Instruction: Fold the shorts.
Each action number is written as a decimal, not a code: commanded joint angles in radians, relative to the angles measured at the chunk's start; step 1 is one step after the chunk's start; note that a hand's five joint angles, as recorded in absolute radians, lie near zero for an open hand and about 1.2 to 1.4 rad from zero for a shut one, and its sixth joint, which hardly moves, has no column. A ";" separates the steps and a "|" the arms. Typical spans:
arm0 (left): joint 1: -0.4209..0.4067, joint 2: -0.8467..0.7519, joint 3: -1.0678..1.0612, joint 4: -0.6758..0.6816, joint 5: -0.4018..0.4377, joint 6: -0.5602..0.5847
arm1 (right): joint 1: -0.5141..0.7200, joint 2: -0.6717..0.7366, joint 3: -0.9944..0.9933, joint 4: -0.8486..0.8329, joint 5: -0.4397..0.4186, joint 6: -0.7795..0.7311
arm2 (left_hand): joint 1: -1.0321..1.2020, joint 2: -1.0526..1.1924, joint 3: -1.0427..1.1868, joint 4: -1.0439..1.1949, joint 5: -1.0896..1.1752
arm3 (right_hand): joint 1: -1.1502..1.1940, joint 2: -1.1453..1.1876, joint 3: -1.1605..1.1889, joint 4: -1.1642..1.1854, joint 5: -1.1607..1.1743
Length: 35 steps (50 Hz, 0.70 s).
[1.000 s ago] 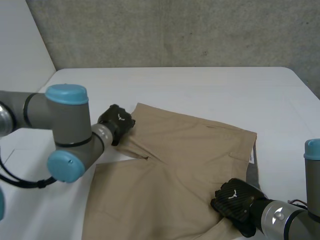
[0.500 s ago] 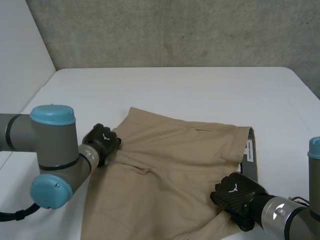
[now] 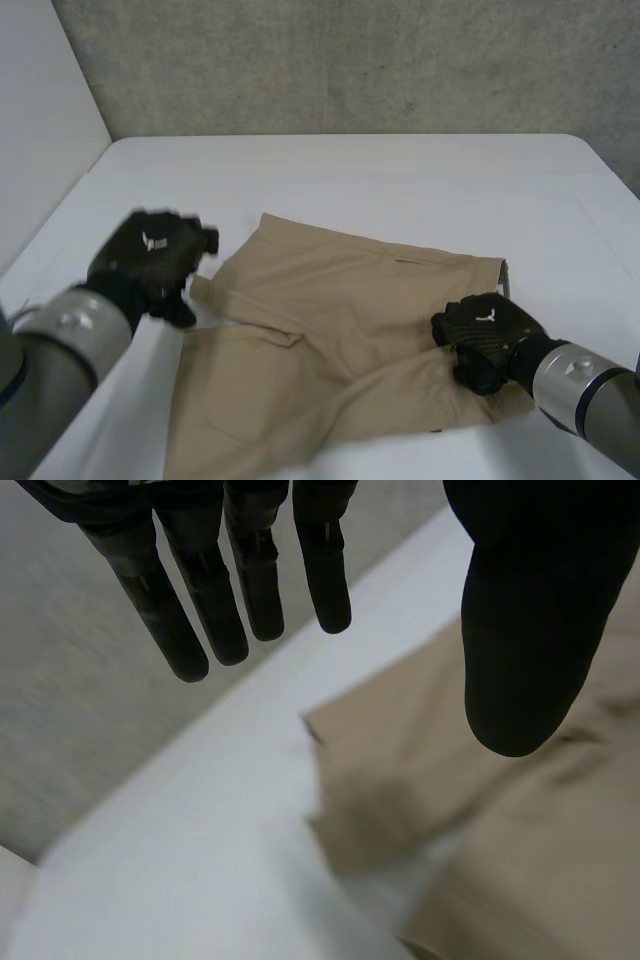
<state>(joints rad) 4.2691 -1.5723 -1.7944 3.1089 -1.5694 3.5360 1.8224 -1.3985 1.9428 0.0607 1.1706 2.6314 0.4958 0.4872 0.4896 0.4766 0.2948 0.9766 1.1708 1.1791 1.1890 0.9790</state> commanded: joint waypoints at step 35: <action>-0.172 0.080 -0.224 -0.273 -0.027 0.204 | -0.097 -0.238 0.059 0.654 -0.011 -0.623 | 0.901 0.909 0.907 0.920 0.927 | 0.420 0.225 0.217 0.207 0.243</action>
<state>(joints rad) 4.1319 -1.6012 -2.0331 2.9478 -1.5991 3.5390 1.7877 -1.5714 1.9537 0.4156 1.1691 2.3401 1.1375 1.1915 1.1866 1.1943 0.9821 0.9767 1.1707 1.1791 1.1891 0.9789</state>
